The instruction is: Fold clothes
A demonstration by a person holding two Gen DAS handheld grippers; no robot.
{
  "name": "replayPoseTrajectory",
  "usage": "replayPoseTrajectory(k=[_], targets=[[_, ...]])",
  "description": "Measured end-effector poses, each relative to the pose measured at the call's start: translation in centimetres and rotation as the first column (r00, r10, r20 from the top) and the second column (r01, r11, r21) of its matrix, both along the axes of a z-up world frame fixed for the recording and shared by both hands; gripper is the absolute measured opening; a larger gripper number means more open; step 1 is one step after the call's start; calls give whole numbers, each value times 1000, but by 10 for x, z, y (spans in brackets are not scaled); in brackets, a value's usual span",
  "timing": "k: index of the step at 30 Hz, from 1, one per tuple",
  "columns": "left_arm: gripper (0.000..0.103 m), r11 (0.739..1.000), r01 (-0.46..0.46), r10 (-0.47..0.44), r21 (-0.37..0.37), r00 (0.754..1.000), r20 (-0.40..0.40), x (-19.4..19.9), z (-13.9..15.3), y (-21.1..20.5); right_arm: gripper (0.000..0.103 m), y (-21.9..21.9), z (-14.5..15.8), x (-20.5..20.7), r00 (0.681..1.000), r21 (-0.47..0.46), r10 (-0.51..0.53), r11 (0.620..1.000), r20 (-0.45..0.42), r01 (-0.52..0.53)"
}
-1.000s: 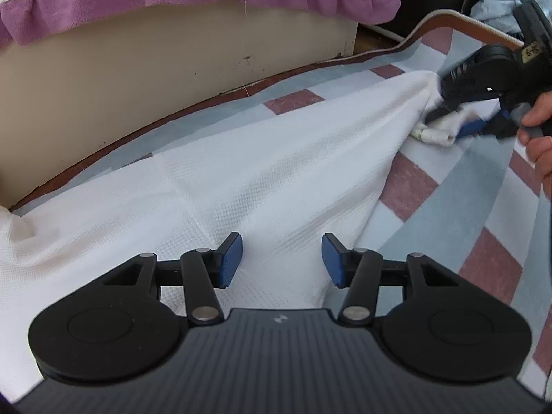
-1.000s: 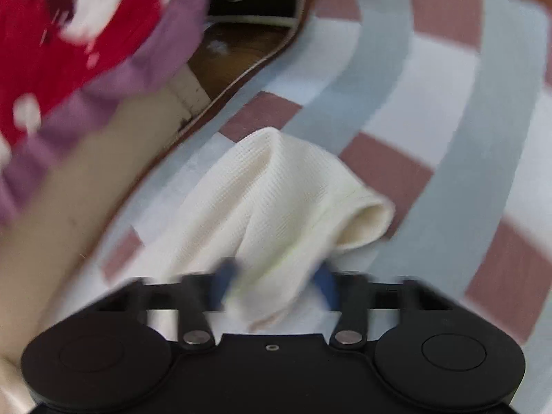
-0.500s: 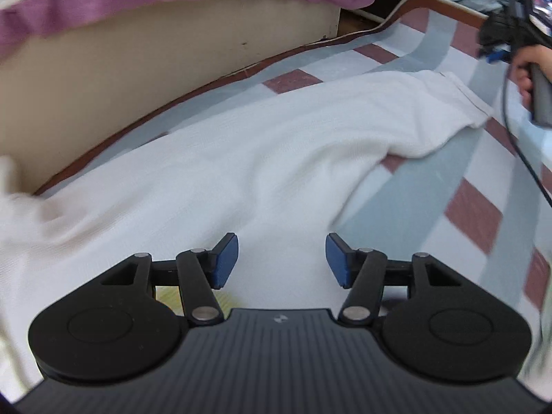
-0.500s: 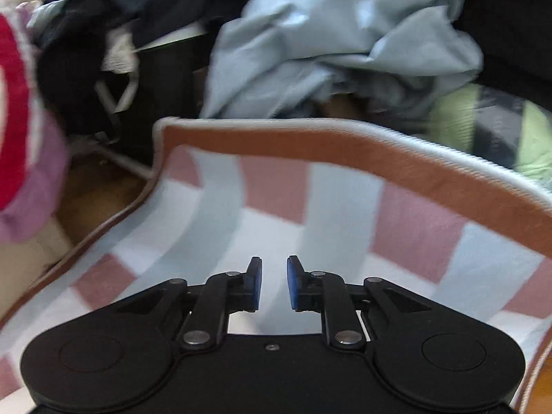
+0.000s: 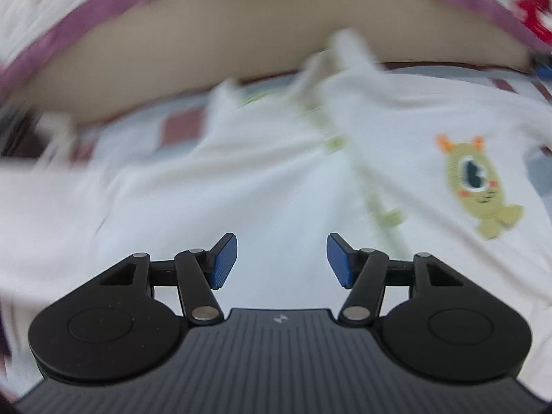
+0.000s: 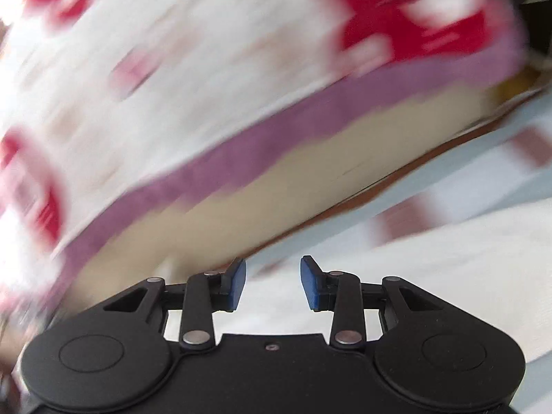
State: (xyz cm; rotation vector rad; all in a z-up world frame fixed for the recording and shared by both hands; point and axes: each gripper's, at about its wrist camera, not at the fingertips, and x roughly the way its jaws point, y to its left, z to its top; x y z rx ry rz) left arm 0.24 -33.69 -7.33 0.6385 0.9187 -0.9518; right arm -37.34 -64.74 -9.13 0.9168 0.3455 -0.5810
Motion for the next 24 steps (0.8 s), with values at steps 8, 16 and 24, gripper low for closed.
replayPoseTrajectory(k=[8,16,24], targets=[[57,997,-70,72,14,983,-166,20,-10,54,41,92,-15,97,893,70,442,897,-84,-437],[54,977,162,-138,140,977,-166,-2,13,58,47,183,-27,102,840,251,536,828,-90,-501],[37,846,443,-413,297,896,-161,-65,81,92,59,317,-2,69,698,88,707,707,-112,-702]])
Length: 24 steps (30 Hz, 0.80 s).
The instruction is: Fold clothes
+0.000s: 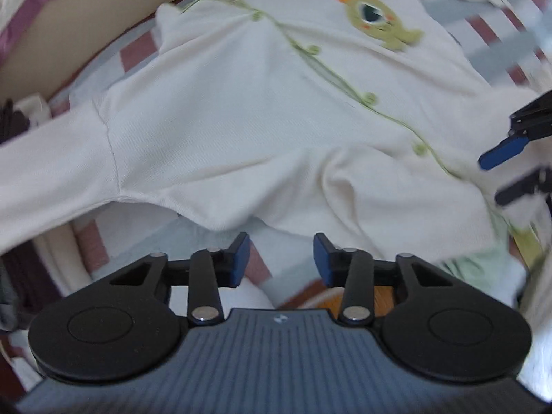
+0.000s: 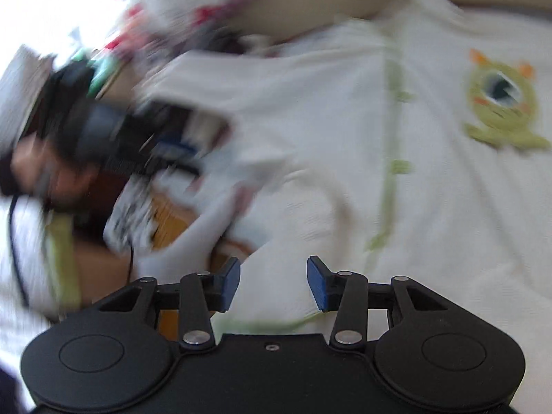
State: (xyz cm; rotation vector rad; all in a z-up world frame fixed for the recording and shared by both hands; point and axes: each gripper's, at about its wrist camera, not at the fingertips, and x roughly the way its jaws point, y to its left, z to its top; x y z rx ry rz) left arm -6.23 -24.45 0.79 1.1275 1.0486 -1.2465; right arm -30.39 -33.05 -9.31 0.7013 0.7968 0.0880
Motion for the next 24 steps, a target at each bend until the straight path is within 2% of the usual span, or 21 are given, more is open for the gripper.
replayPoseTrajectory(k=[2,5,6,7,8,10,13,15,17,20,24], targets=[[37,998,50,-50,-45,999,7,-15,11,3,69,31,8,11,991,-150,137,979,1,-135],[37,987,87,-90,-138,996,-14,-31,13,8,67,63,1,42,961,-388,258,879,-100,-276],[37,981,90,-97,-174,995,-27,-36,11,10,46,67,-6,53,952,-440,271,844,-143,-307],[37,978,84,-95,-190,994,-50,-38,5,9,23,61,-12,62,949,-436,266,844,-166,-313],[37,978,74,-89,-193,993,-74,-38,-3,9,5,50,-17,69,949,-412,256,857,-183,-310],[37,982,52,-76,-183,989,-127,-38,-22,7,4,11,-19,73,977,-352,156,915,-142,-197],[37,981,55,-89,-185,979,-183,-40,-38,3,5,-50,-16,69,994,-358,-50,934,-95,13],[39,977,63,-107,-204,971,-212,-42,-45,0,5,-88,-17,63,983,-356,-170,925,-68,136],[41,976,52,-103,-214,967,-233,-42,-53,-4,5,-118,-19,55,961,-367,-270,901,-52,233],[41,979,8,-67,-204,956,-284,-38,-71,-13,5,-142,-25,48,924,-423,-381,843,-32,332],[41,983,-70,2,-167,928,-373,-35,-101,-27,5,-161,-41,42,891,-387,-449,834,-60,394]])
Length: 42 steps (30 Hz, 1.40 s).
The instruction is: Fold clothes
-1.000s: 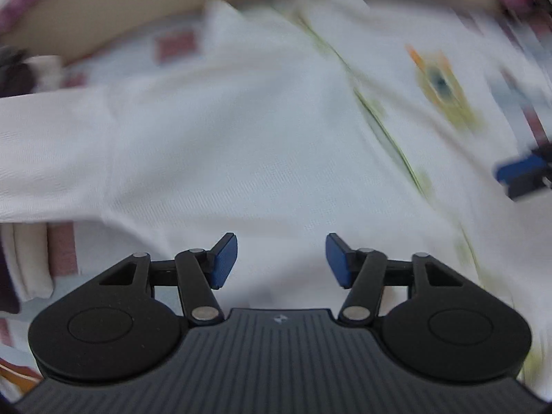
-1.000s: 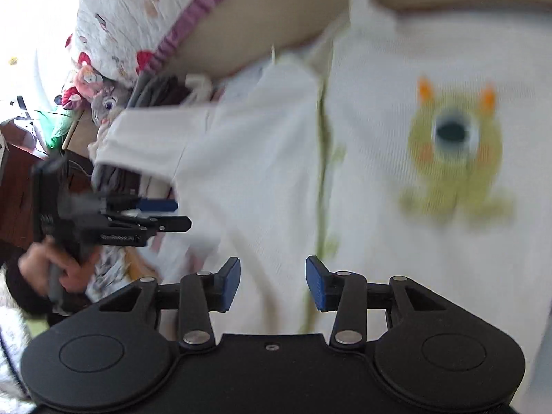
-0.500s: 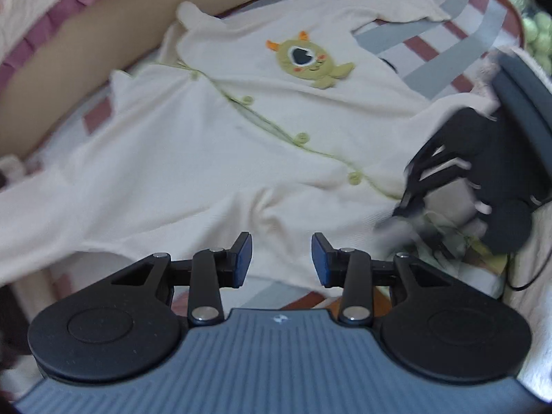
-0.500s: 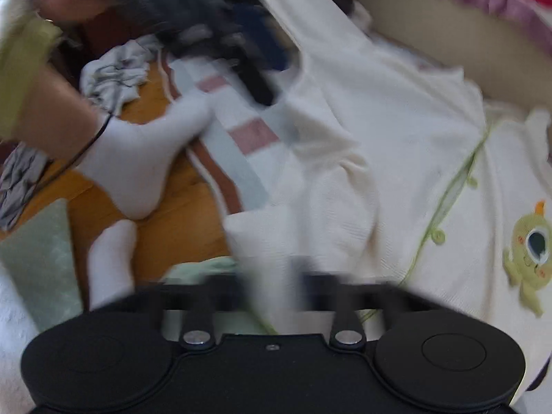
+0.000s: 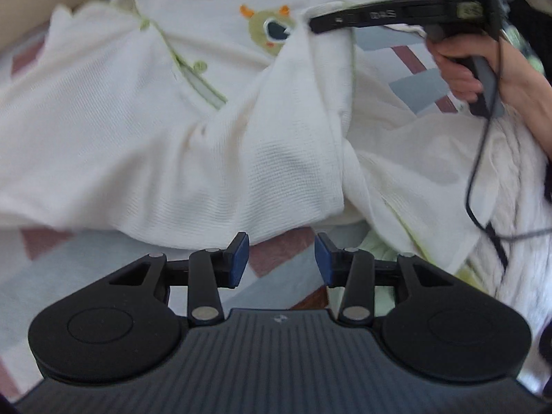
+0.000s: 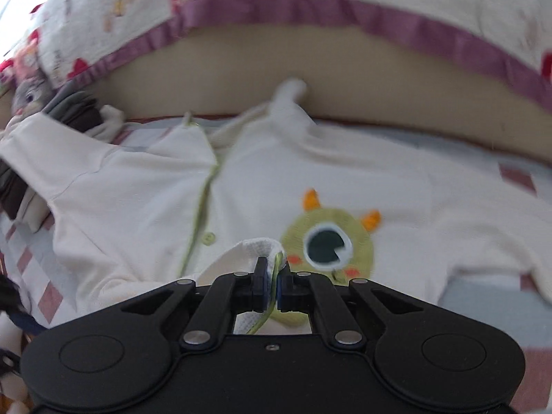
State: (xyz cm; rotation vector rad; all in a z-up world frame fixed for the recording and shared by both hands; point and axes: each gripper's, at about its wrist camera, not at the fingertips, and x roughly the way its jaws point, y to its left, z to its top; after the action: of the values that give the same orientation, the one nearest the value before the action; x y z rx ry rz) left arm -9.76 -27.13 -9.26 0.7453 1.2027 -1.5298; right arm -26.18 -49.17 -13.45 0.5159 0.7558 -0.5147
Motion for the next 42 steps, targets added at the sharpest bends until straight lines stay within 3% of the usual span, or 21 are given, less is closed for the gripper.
replayPoseTrajectory(k=[6,10,13,17,19,21,22,23,28,32,34,36,38,42], targets=[[46,998,-33,29,-48,996,-80,-4,-16,-26,5,0,-9,-1,997,5,-24,1000,-73,24],[52,997,-82,77,-11,974,-214,-1,-28,-43,5,-5,-12,-9,993,12,-56,998,-103,58],[55,999,-49,45,-20,986,-161,-10,-33,-50,5,-8,-16,-13,990,35,-72,996,-121,77],[55,998,43,-43,-46,999,-12,-29,-43,-61,6,-11,-23,-14,989,85,-71,993,-131,83],[55,999,38,-38,-33,999,-8,-28,-48,-65,9,-12,-26,-13,990,115,-59,991,-129,74],[45,999,18,-18,-31,1000,-2,-23,-47,-66,12,-12,-29,-13,991,140,-45,988,-125,62],[19,1000,8,-8,-29,1000,17,-20,-44,-66,13,-12,-30,-13,991,143,-38,988,-128,56],[5,1000,6,-5,-25,998,58,-17,-41,-66,13,-12,-31,-14,990,146,-35,988,-133,54],[4,989,47,-10,-138,967,256,-4,25,-43,19,-10,-26,-24,989,167,-34,984,-145,58],[4,975,39,33,-220,949,313,15,99,-12,42,8,4,-40,995,183,15,983,-103,4],[4,969,52,31,-243,945,327,23,128,5,47,33,31,-52,994,175,102,980,-37,-94],[4,966,101,-16,-236,941,338,24,154,20,68,61,58,-62,977,151,208,966,37,-212],[4,969,136,-59,-206,937,344,22,172,29,71,96,73,-64,948,133,310,939,74,-318],[4,970,182,-114,-161,925,362,6,187,42,71,174,71,-46,886,95,461,880,55,-465]])
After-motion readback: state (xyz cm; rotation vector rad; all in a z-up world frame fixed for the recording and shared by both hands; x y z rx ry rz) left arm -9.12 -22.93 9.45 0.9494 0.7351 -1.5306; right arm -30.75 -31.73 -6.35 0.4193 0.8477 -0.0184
